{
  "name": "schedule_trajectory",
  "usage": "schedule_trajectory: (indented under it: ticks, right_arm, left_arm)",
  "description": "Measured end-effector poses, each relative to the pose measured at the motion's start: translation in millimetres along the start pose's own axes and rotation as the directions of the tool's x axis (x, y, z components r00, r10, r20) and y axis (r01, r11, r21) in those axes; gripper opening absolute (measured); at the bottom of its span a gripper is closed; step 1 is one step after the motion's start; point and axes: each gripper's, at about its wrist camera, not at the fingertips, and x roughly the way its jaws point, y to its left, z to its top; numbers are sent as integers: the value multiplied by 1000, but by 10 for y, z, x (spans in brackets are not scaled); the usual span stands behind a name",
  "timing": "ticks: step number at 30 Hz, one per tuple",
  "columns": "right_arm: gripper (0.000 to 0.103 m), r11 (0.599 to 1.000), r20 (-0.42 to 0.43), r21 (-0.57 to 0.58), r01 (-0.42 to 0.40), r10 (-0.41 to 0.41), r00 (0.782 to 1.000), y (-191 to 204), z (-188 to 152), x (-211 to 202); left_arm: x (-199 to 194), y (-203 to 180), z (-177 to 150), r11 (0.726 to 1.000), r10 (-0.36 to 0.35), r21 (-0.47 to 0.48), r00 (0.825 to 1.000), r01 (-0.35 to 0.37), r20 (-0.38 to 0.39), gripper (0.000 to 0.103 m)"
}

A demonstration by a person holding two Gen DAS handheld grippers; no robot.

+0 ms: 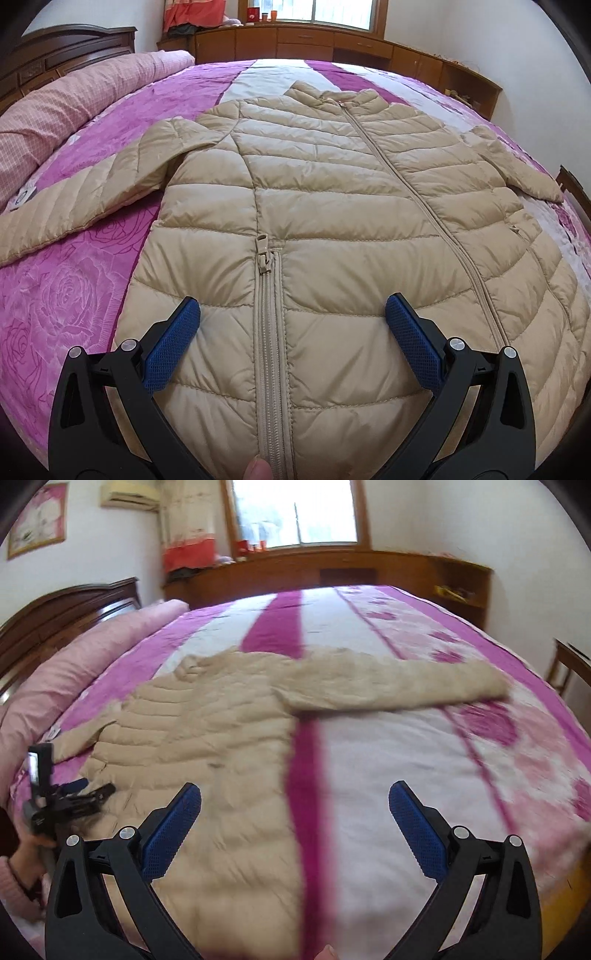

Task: Fold large clothes

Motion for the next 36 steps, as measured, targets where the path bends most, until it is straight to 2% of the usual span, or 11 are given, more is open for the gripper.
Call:
schedule_trajectory:
  ticks: [3, 5, 7, 10, 13, 18, 22, 25, 28, 33, 36]
  right_arm:
    - [98, 1000, 0, -28, 10, -10, 1000, 200, 29, 502]
    - [98, 999, -44, 12, 49, -48, 998, 219, -18, 801]
    - [98, 996, -88, 54, 65, -60, 994, 209, -109, 897]
    - [98, 997, -105, 28, 67, -64, 992, 265, -281, 843]
    - [98, 992, -112, -29, 126, -128, 985, 239, -379, 800]
    - [98, 983, -116, -4, 182, -181, 977, 222, -259, 529]
    - [98, 992, -87, 17, 127, -126, 988, 445, -61, 204]
    - [98, 999, -51, 31, 17, -16, 999, 699, 71, 59]
    - [98, 998, -58, -2, -69, 69, 996, 944, 82, 171]
    - [98, 1000, -110, -16, -19, 17, 994, 1091, -1, 626]
    - [98, 999, -83, 7, 36, -35, 996, 1040, 51, 874]
  left_arm:
    - [3, 36, -5, 1000, -7, 5, 1000, 7, 3, 100]
    - [7, 61, 0, 1000, -17, 12, 1000, 17, -2, 100]
    - [16, 84, 9, 1000, -26, 14, 1000, 26, -9, 100]
    - [35, 131, 18, 999, -41, 28, 999, 42, -21, 100]
    - [37, 150, 41, 999, -43, 31, 999, 44, -31, 100]
    - [-117, 126, 79, 999, -29, 21, 999, 30, -44, 100]
    - [-357, 88, 159, 1000, -6, -5, 997, 6, -71, 100]
    - [-588, 66, 226, 998, -23, -51, 999, 21, -47, 100]
    - [-666, 40, 204, 994, -51, -97, 998, 47, -39, 100]
    - [-462, -47, 138, 996, -38, -78, 998, 34, -48, 100]
    - [-300, -103, 188, 997, -3, -74, 1000, 1, -23, 100]
